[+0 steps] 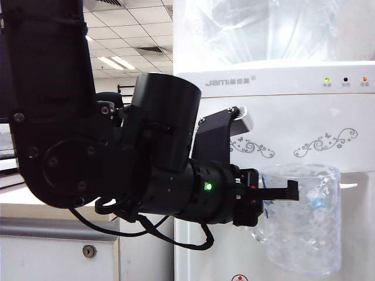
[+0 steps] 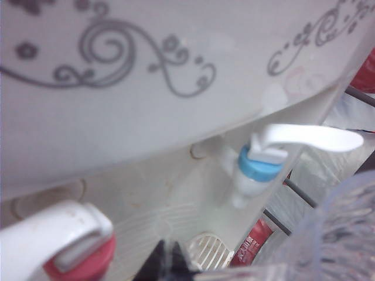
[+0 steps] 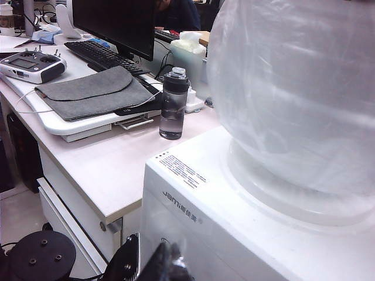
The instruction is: Pick up the plastic mug from the left desk, go to the cold water outlet of the water dispenser, press the vertical switch to get some water, then put the mug back on the desk.
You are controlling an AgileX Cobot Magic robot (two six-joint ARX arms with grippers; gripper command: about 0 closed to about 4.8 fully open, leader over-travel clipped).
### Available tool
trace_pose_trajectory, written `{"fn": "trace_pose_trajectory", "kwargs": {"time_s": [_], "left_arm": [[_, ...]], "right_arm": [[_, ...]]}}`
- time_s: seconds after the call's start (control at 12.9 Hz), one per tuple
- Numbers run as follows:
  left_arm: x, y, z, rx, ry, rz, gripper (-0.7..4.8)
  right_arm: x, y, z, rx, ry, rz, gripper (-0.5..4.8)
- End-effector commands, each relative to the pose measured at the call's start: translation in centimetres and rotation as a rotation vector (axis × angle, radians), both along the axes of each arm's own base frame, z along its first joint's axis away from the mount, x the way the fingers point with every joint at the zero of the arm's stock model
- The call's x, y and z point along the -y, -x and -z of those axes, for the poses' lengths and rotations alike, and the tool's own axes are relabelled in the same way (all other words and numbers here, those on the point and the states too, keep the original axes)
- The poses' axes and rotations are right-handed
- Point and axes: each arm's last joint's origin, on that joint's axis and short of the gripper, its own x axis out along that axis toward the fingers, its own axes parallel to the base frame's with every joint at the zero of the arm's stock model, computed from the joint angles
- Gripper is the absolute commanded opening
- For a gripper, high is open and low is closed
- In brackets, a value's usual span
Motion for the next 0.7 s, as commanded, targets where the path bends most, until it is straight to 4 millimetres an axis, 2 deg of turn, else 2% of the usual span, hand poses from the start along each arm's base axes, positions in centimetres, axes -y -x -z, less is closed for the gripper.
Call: {"fn": "trace_pose_trajectory", "kwargs": {"time_s": [0.08, 0.15, 0.23, 0.7], "left_arm": [[0.2, 0.0, -0.4, 0.013, 0.022, 0.017, -0.06], [0.2, -0.1, -0.4, 0.013, 0.022, 0.015, -0.06], [0.1, 0.0, 0.1, 0.045, -0.073, 0.021, -0.06], [0.2, 0.1, 1.3, 0.052, -0.098, 0.003, -0.05]], "right_arm": [[0.1, 0.0, -0.1, 0.007, -0.004, 0.006, -0.01], [0.1, 0.0, -0.1, 0.003, 0.001, 0.006, -0.01], [0.1, 0.0, 0.0, -0.002, 0.008, 0.005, -0.01], [0.1, 0.1, 0.1, -0.006, 0.012, 0.001, -0.01]]}}
